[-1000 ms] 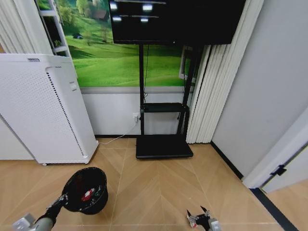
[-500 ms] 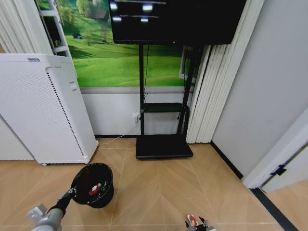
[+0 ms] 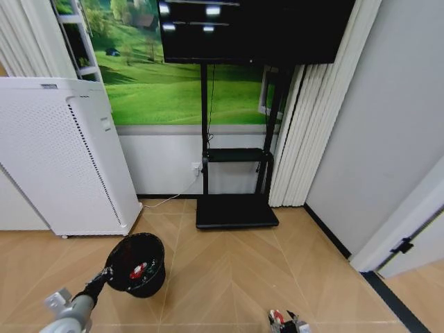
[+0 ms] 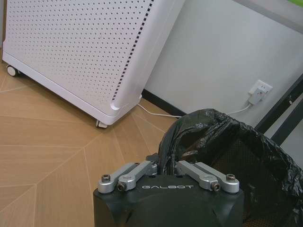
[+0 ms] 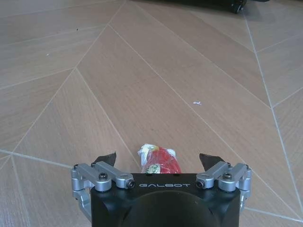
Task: Pick up the trash bin and place the garbage on the floor into it.
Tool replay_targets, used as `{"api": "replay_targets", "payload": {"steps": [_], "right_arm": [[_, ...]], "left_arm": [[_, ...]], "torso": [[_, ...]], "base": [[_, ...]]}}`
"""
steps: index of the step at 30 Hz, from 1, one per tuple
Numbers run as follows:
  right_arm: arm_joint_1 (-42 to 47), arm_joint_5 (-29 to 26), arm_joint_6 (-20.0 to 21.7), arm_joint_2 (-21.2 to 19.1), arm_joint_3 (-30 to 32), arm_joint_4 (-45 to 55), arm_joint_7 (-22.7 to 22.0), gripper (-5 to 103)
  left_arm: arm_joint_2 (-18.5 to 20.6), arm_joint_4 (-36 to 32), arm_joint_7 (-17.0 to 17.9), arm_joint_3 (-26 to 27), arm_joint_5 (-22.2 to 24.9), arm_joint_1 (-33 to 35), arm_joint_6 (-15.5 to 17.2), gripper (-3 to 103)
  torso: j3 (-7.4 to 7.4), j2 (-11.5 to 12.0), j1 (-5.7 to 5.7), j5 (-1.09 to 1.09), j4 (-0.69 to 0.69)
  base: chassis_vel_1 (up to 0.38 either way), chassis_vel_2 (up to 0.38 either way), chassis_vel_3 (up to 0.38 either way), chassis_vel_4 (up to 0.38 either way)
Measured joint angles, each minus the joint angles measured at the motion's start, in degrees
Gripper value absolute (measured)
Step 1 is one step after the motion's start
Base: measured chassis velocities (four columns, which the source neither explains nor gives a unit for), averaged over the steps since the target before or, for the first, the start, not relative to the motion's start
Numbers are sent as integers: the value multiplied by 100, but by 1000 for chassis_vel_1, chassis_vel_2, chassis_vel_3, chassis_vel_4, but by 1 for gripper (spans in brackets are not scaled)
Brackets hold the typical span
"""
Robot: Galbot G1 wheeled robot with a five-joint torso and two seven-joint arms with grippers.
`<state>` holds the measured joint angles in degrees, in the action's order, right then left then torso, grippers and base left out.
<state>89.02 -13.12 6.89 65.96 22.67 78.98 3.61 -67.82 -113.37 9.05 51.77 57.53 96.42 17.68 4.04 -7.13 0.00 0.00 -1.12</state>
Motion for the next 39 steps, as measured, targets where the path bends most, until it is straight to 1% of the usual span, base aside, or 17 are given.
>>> {"api": "replay_targets", "payload": {"steps": [4, 8, 9, 10, 12, 14, 15, 16, 17, 19, 21, 22, 23, 24, 27, 37, 39], "right_arm": [[-75, 47, 25, 14, -52, -166, 64, 98], [-132, 113, 25, 53, -96, -282, 55, 91], [-159, 138, 16, 76, -116, -332, 27, 86], [-159, 138, 16, 76, -116, -332, 27, 86], [-199, 191, 1, 125, -152, -413, -19, 75], [-203, 200, -3, 140, -160, -424, -26, 75], [-202, 208, -15, 158, -165, -430, -35, 65], [-197, 209, -27, 163, -165, -425, -39, 65], [-186, 208, -37, 163, -158, -407, -42, 54], [-176, 207, -42, 163, -151, -389, -43, 54], [-144, 193, -55, 146, -119, -314, -51, 43], [-144, 193, -55, 146, -119, -314, -51, 43], [-132, 180, -58, 140, -109, -289, -56, 37], [-132, 180, -58, 140, -109, -289, -56, 37], [-100, 159, -69, 133, -81, -224, -63, 28], [-10, 97, -71, 144, -16, -77, -83, 28], [78, -109, -159, 150, 136, 182, -77, 28]], "left_arm": [[-19, 5, 34, -35, 0, -27, 7, 6], [-20, 13, 48, -45, 0, -47, 9, 6], [-20, 15, 53, -46, 1, -51, 10, 6], [-20, 15, 53, -46, 1, -51, 10, 6], [-18, 17, 60, -49, 2, -51, 12, 6], [-18, 18, 60, -49, 4, -50, 12, 6], [-19, 23, 60, -49, 5, -46, 13, 6], [-19, 29, 61, -50, 5, -44, 13, 6], [-19, 38, 61, -50, 5, -44, 13, 6], [-18, 46, 61, -52, 5, -46, 13, 6], [-13, 57, 70, -83, 5, -79, 13, 6], [-13, 57, 70, -83, 5, -79, 13, 6], [-11, 57, 81, -101, 6, -98, 13, 6], [-11, 57, 81, -101, 6, -98, 13, 6], [3, 55, 127, -149, 16, -159, 18, 6], [21, 56, 132, -149, 61, -158, 22, 6], [129, 124, 144, -256, 103, -233, 32, 6]], "torso": [[0, 0, 0, 0, 0], [0, 0, 0, 0, 0], [0, 0, 0, 0, 1], [0, 0, 0, 0, 1], [0, 0, 0, 0, 1], [0, 0, 0, 0, 1], [0, 0, 0, 1, 0], [0, 0, 0, 1, 1], [0, 0, 0, 0, 1], [0, 0, 0, 0, 1], [0, 0, 0, 0, 1], [0, 0, 0, 0, 1], [0, 0, 0, 0, 0], [0, 0, 0, 0, 0], [0, 0, 0, 0, 0], [0, 0, 0, 0, 1], [0, 0, 0, 2, 2]], "base": [[0, 0, 0, 0], [0, 0, 0, 0], [0, 0, 0, 0], [0, 0, 0, 0], [0, 0, 0, 0], [0, 0, 0, 0], [0, 0, 0, 0], [0, 0, 0, 0], [0, 0, 0, 0], [0, 0, 0, 0], [0, 0, 0, 0], [0, 0, 0, 0], [0, 0, 0, 0], [0, 0, 0, 0], [0, 0, 0, 0], [0, 0, 0, 0], [0, 0, 0, 0]]}}
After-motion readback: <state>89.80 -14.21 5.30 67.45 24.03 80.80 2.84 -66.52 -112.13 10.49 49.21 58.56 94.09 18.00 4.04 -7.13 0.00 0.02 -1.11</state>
